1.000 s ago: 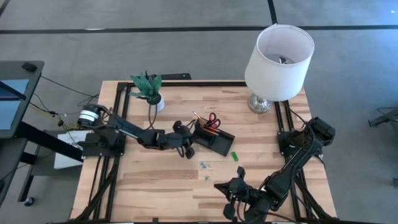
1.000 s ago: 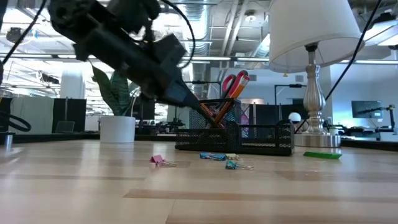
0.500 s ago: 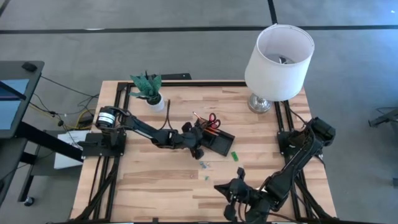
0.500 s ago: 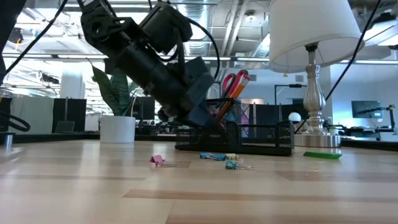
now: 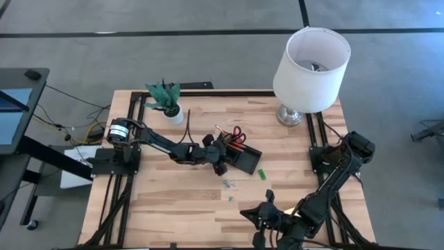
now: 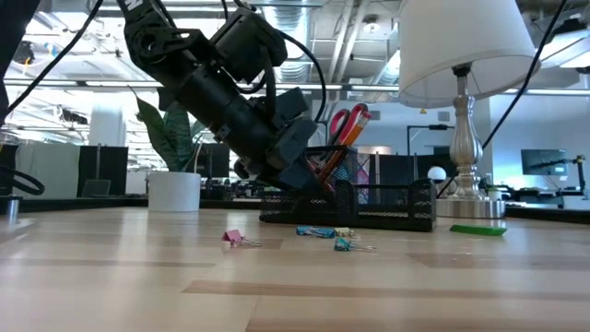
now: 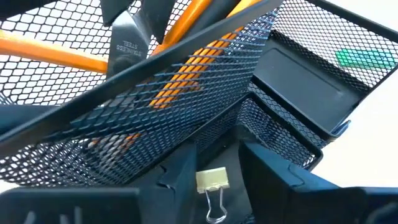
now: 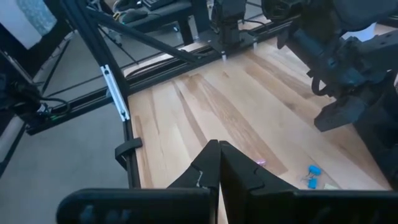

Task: Pick and place office supplies into organizer
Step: Put the top yellow binder clip into the black desk organizer

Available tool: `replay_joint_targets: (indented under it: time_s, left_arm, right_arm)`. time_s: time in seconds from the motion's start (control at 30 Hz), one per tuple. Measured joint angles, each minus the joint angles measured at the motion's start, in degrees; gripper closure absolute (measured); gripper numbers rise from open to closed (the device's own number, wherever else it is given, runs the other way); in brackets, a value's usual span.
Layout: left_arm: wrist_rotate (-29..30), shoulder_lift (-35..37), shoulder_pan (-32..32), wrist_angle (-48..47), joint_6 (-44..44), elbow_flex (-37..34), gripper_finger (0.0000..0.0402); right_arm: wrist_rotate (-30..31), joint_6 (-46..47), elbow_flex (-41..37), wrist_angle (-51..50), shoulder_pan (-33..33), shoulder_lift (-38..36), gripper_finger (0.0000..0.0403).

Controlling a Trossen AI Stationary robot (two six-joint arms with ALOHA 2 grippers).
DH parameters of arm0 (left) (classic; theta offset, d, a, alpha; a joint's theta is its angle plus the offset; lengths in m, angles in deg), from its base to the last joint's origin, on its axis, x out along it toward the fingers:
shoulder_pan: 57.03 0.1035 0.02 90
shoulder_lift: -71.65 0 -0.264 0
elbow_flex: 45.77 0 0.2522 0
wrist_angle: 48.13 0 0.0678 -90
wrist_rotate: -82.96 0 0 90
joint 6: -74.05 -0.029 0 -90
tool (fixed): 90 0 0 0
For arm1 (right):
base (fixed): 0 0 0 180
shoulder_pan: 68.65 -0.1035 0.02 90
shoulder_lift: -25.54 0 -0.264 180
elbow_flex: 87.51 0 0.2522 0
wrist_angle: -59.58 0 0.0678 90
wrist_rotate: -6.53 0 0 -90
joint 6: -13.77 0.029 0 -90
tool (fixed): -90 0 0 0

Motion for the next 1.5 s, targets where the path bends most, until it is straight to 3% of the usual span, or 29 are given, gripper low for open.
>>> replay_joint_targets:
  time_s: [0.63, 1.0, 1.2, 1.3, 1.5]
  left_arm:
    - [-3.8, 0.1, 1.6, -0.8, 0.5, 3.8, 0.0270]
    - [-4.5, 0.1, 1.9, -14.4, 2.6, 7.6, 0.0269]
    - [-5.2, 0.1, 2.0, -13.8, 2.0, 7.6, 0.0270]
    - [-4.3, 0.1, 2.0, -13.0, 2.5, 7.6, 0.0288]
    - [-5.1, 0.1, 3.0, -13.1, 2.8, 7.6, 0.0367]
  right_arm:
    - [0.0, 0.0, 0.0, 0.0, 0.0, 0.0, 0.0403]
    - [0.0, 0.0, 0.0, 0.0, 0.0, 0.0, 0.0403]
    - [0.0, 0.0, 0.0, 0.0, 0.0, 0.0, 0.0403]
    - [0.0, 0.0, 0.0, 0.0, 0.0, 0.0, 0.0403]
    - [0.0, 0.0, 0.0, 0.0, 0.0, 0.0, 0.0403]
